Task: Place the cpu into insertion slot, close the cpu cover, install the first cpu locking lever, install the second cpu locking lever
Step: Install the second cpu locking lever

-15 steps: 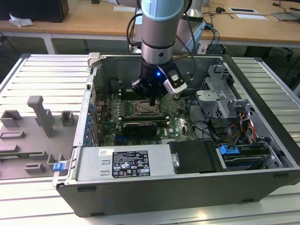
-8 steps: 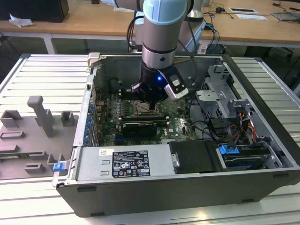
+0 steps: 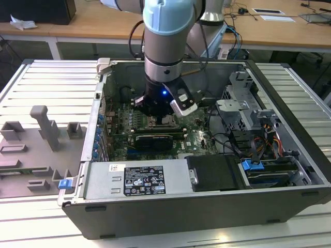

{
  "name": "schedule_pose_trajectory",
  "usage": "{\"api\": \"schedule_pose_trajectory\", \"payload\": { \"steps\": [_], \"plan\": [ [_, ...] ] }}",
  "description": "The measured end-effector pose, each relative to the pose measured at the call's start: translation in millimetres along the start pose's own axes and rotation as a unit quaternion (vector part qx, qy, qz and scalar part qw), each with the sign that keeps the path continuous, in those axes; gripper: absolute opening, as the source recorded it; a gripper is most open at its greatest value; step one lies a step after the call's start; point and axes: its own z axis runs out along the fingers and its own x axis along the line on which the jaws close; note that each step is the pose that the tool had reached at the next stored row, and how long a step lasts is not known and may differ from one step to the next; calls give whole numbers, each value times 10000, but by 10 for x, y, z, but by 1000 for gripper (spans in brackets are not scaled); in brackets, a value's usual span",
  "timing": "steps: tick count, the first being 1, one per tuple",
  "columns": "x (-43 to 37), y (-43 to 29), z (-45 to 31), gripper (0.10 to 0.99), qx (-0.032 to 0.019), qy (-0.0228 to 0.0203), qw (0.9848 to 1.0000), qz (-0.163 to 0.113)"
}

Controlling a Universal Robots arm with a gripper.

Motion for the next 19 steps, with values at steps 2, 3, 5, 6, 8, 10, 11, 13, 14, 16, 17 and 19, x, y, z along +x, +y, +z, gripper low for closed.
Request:
{"api": "schedule_pose_trajectory", "payload": {
  "steps": [2,3,5,6,8,10,11,13,14,16,17,19],
  "plan": [
    [82,-4,62,106,-10,0,10000,-6],
    [87,-7,83,106,-10,1,10000,-9],
    [94,-12,134,106,-16,1,10000,-12],
    [109,-14,146,106,-41,0,10000,-12],
    [169,-18,158,106,-180,-12,9998,-11],
    [189,-26,162,106,-275,-20,9996,-11],
    [192,-42,162,106,-316,-24,9995,-11],
    [196,-92,157,106,-381,-29,9993,-9],
    [199,-125,152,106,-417,-31,9991,-9],
    [207,-152,148,106,-485,-36,9988,-8],
    [221,-161,146,106,-552,-41,9985,-7],
    [234,-186,143,106,-644,-48,9979,-7]
  ]
}}
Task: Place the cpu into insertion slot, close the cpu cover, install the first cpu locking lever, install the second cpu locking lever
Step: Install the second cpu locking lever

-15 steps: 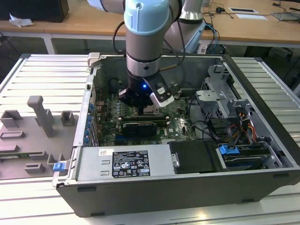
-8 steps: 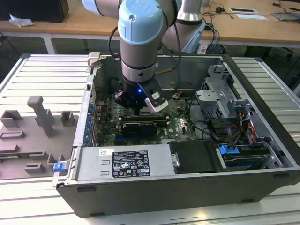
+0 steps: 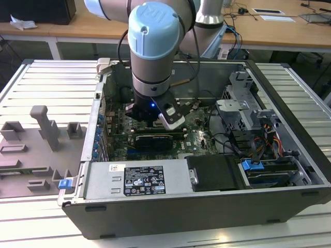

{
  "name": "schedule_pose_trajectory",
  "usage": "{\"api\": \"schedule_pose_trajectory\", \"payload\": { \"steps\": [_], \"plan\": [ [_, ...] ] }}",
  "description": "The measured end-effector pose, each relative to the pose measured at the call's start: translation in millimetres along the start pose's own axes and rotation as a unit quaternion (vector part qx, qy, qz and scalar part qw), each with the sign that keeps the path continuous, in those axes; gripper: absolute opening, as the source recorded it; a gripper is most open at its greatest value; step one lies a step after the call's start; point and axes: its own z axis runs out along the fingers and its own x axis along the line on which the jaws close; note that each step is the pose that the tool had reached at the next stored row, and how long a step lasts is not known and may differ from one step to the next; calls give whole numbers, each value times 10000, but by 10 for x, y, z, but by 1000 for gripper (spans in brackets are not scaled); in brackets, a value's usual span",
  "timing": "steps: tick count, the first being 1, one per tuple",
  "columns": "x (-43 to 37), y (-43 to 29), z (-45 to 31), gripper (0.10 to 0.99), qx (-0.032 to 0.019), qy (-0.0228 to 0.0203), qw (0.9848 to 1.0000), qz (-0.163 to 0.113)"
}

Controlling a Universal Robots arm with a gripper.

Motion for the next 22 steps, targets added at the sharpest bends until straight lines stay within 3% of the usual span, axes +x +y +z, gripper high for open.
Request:
{"api": "schedule_pose_trajectory", "payload": {
  "steps": [3,9,14,19,22],
  "plan": [
    [14,-44,3,106,-42,-5,10000,1],
    [53,-95,56,106,-248,-23,9997,2],
    [62,-115,125,106,-308,-27,9995,2],
    [74,-126,172,106,-446,-37,9990,4],
    [91,-126,179,106,-468,-39,9989,5]
  ]
}}
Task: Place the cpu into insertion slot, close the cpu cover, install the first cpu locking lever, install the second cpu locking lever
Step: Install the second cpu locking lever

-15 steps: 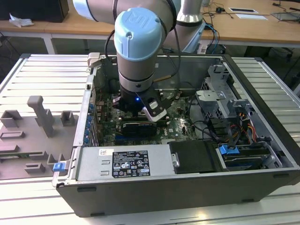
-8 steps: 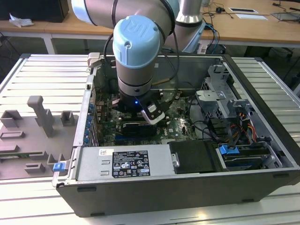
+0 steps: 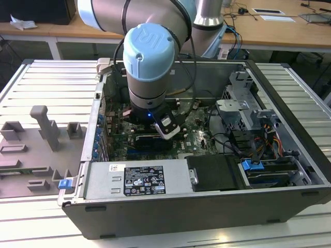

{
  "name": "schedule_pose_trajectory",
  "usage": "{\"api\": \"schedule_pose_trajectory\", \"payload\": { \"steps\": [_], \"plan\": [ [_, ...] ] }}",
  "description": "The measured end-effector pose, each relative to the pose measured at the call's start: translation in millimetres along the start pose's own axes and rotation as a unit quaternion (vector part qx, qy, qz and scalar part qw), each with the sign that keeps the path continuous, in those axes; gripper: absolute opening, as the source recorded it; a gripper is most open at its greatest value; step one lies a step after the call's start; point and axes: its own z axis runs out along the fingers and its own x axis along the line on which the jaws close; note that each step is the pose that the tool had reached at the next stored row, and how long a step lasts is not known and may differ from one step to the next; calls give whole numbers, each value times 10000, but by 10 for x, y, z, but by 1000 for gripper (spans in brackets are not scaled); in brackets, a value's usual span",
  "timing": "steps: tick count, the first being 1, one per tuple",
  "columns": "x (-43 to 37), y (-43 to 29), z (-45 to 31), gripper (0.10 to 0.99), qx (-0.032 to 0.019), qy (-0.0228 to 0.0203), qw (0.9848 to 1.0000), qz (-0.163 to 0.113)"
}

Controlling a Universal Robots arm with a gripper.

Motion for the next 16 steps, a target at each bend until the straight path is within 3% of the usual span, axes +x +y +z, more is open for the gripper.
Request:
{"api": "schedule_pose_trajectory", "payload": {
  "steps": [10,16],
  "plan": [
    [8,47,-120,106,-1,0,10000,-1],
    [8,54,-137,106,-1,0,10000,-1]
  ]
}}
